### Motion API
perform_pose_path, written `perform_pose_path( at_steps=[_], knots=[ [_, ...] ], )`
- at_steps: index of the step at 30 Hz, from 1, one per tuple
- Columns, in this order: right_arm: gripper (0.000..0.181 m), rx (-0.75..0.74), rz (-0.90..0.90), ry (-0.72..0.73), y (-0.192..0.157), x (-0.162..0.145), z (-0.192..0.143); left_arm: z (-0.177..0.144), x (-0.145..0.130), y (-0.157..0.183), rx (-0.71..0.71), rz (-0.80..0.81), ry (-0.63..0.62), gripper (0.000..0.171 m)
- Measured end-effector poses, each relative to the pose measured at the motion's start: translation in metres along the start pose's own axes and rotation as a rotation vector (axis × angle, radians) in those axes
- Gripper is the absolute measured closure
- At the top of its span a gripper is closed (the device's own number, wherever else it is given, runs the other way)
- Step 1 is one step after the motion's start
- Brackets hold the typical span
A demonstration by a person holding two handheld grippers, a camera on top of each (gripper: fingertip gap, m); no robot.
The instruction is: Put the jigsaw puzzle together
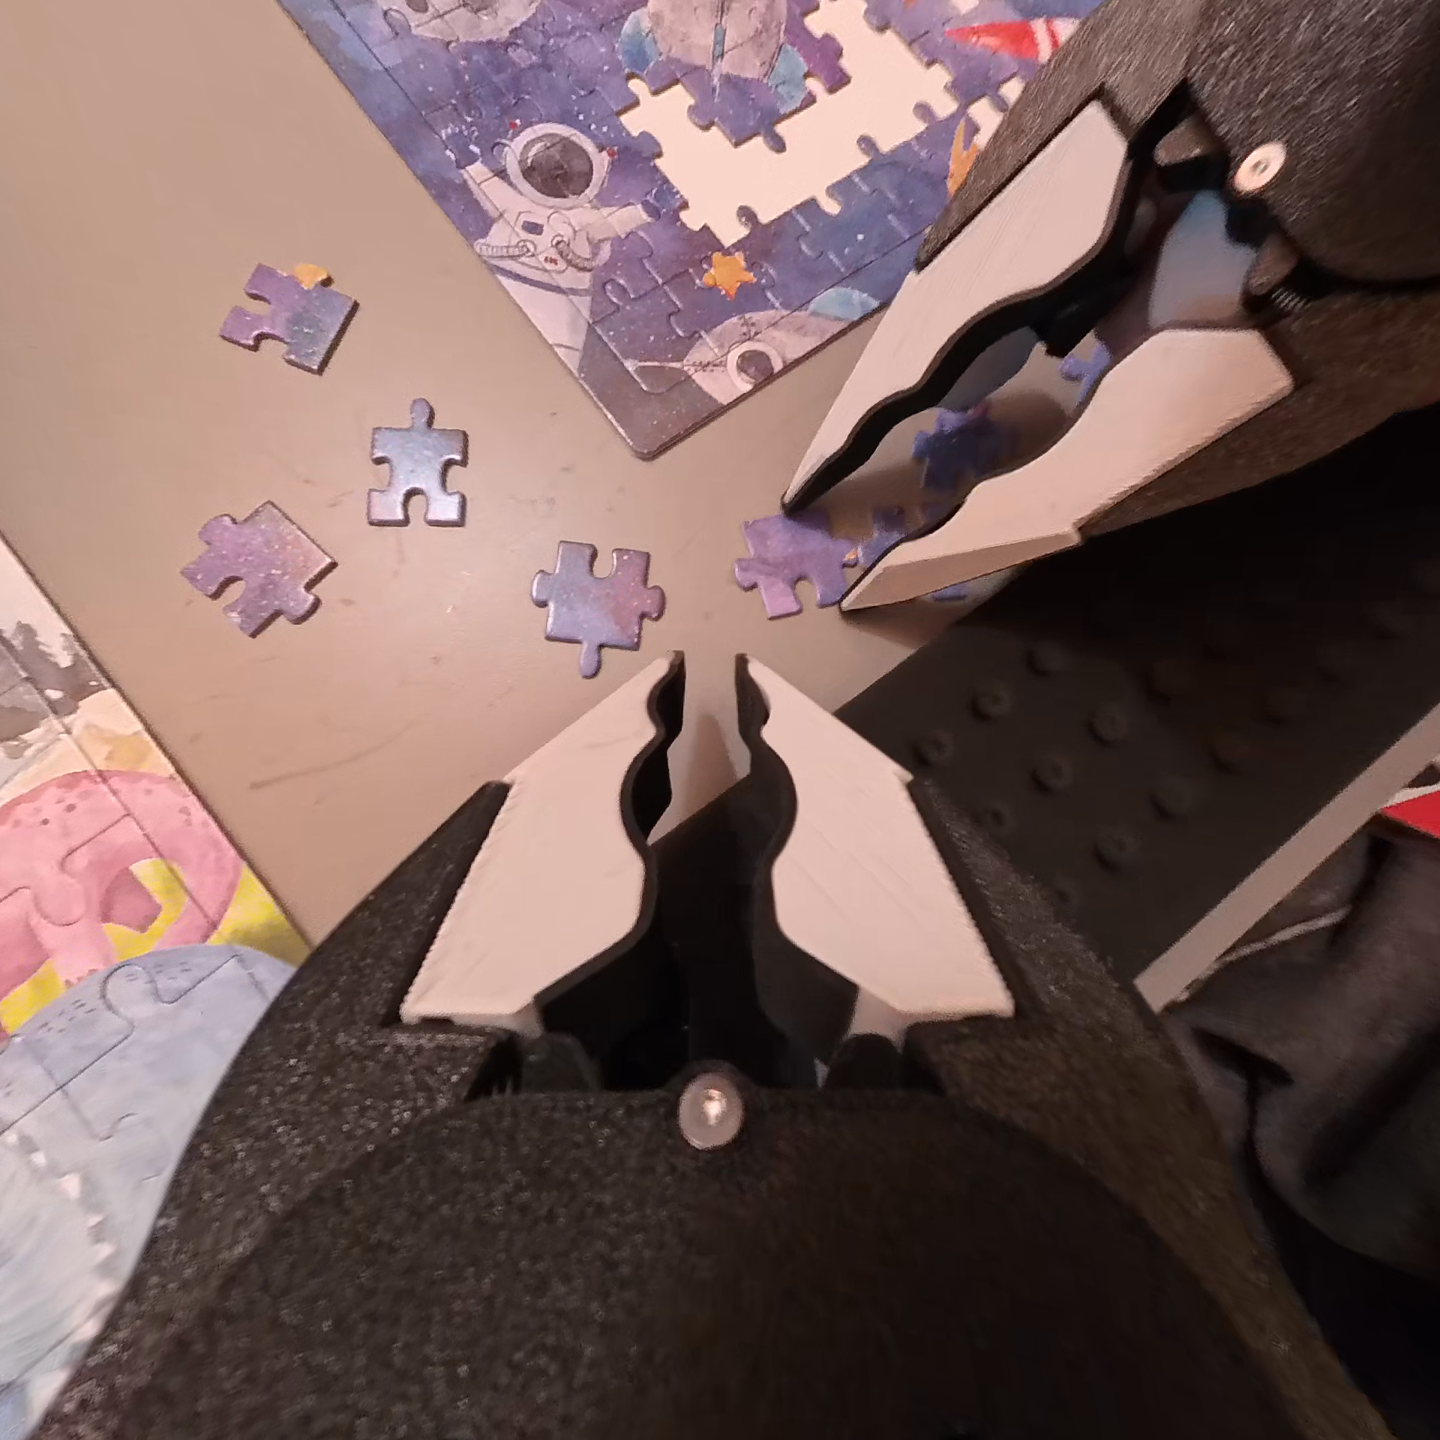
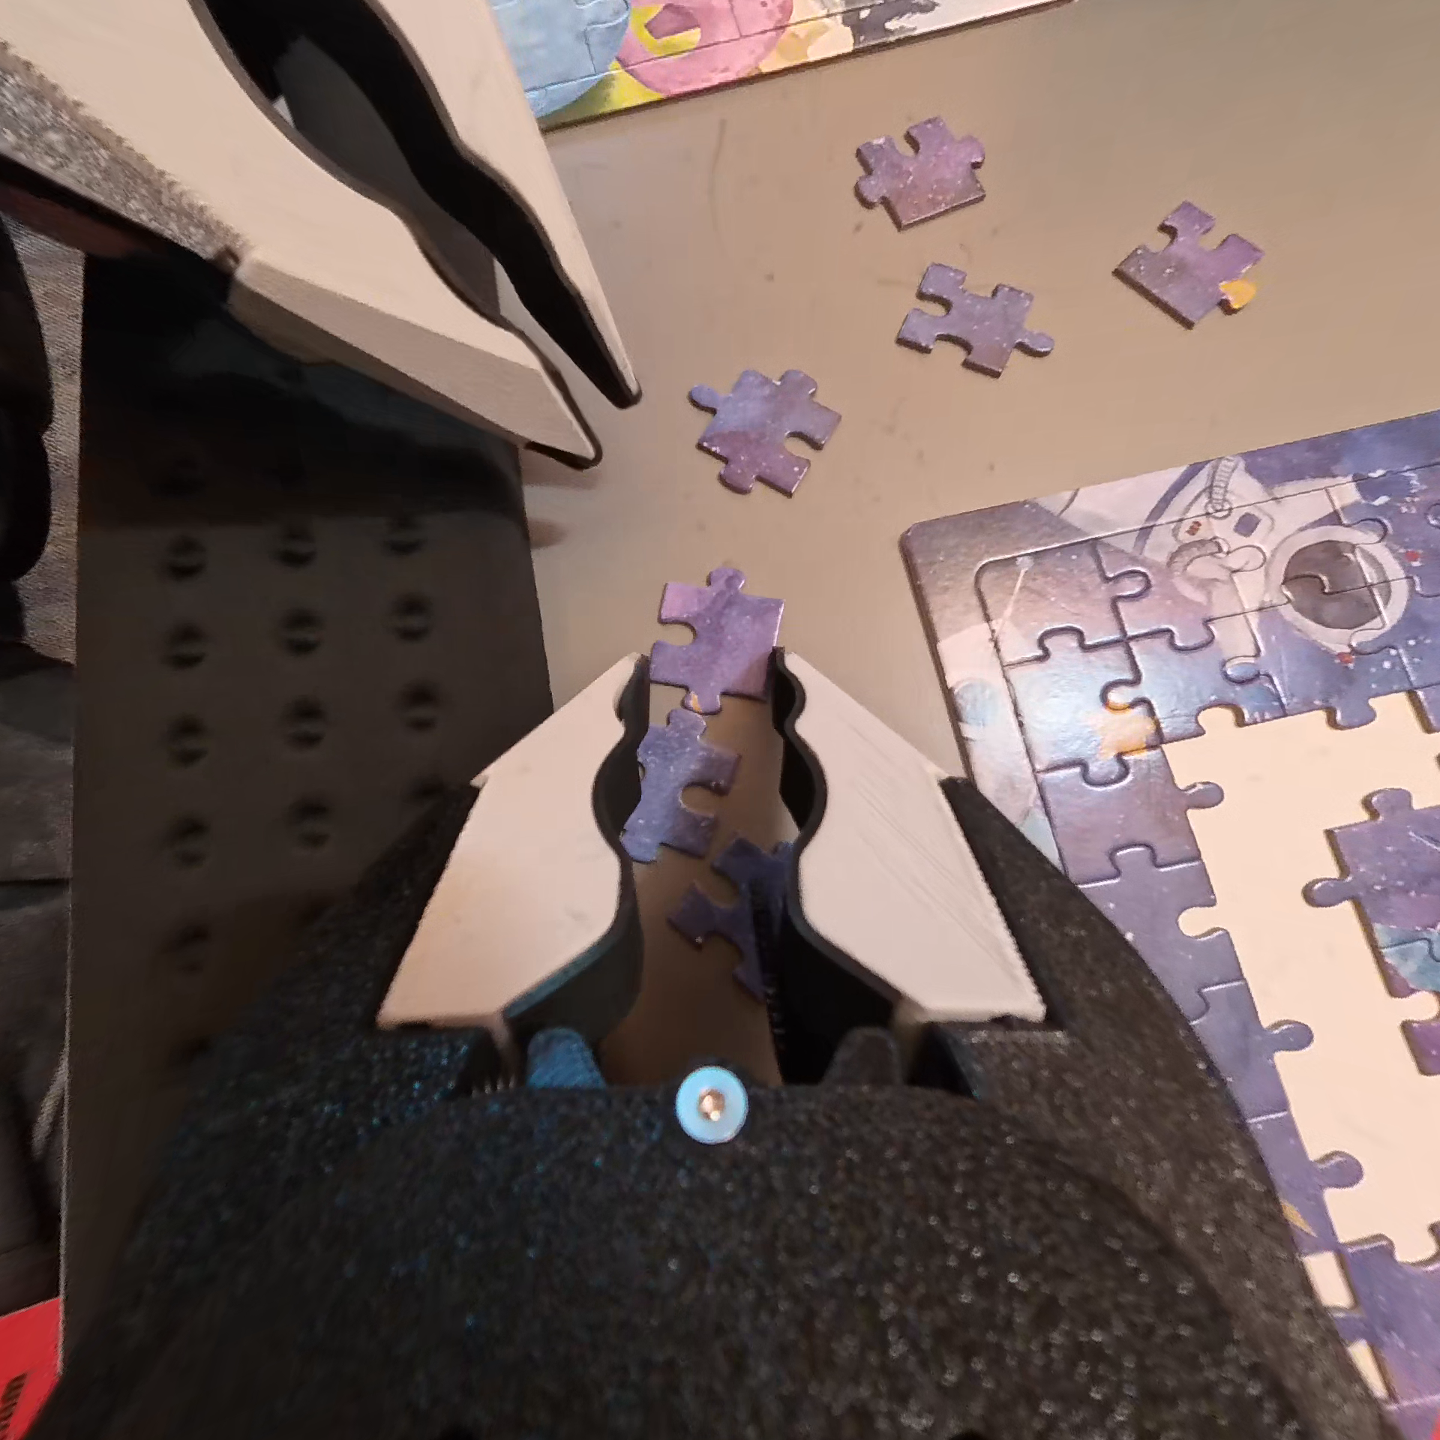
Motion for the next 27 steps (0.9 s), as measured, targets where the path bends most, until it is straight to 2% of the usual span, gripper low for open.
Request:
perform_pose_path(
  at_steps=[4,8,10,13,15,17,22,25,26,27],
  knots=[
    [0.151,-0.002,0.000,0.007,0.003,0.000,-0.003,0.001,0.006,-0.003,-0.074,-0.200,0.048,0.145],
    [0.151,-0.053,-0.035,0.101,0.004,0.013,-0.021,0.002,0.015,-0.003,-0.225,-0.377,0.123,0.131],
    [0.151,-0.085,-0.045,0.171,0.004,0.023,-0.035,-0.001,0.024,0.000,-0.296,-0.428,0.189,0.131],
    [0.150,-0.100,-0.035,0.270,0.003,0.036,-0.054,-0.007,0.041,0.014,-0.465,-0.490,0.290,0.140],
    [0.150,-0.064,-0.033,0.310,-0.003,0.039,-0.060,-0.011,0.053,0.021,-0.574,-0.509,0.361,0.166],
    [0.154,-0.072,-0.023,0.319,0.000,0.036,-0.063,-0.008,0.055,0.023,-0.570,-0.471,0.359,0.170],
    [0.152,0.047,0.041,0.337,0.009,0.026,-0.085,-0.002,0.055,0.042,-0.524,-0.223,0.222,0.170],
    [0.152,0.208,0.040,0.263,0.003,0.021,-0.094,-0.002,0.062,0.057,-0.530,-0.086,0.180,0.170],
    [0.153,0.213,0.022,0.224,0.004,0.016,-0.094,-0.002,0.066,0.062,-0.541,-0.057,0.177,0.170],
    [0.160,0.195,0.002,0.193,0.007,0.011,-0.093,-0.002,0.069,0.067,-0.555,-0.031,0.171,0.170]
  ],
)
Point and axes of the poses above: each gripper's, where its closed fingertips meet, z out along the fingers, x out of its top, y = z × x across the jaws, the point moved 4 cm from there along -z, back along the fingers, and after that the axes turned 3 degrees about -x, right-handed, at the moved point
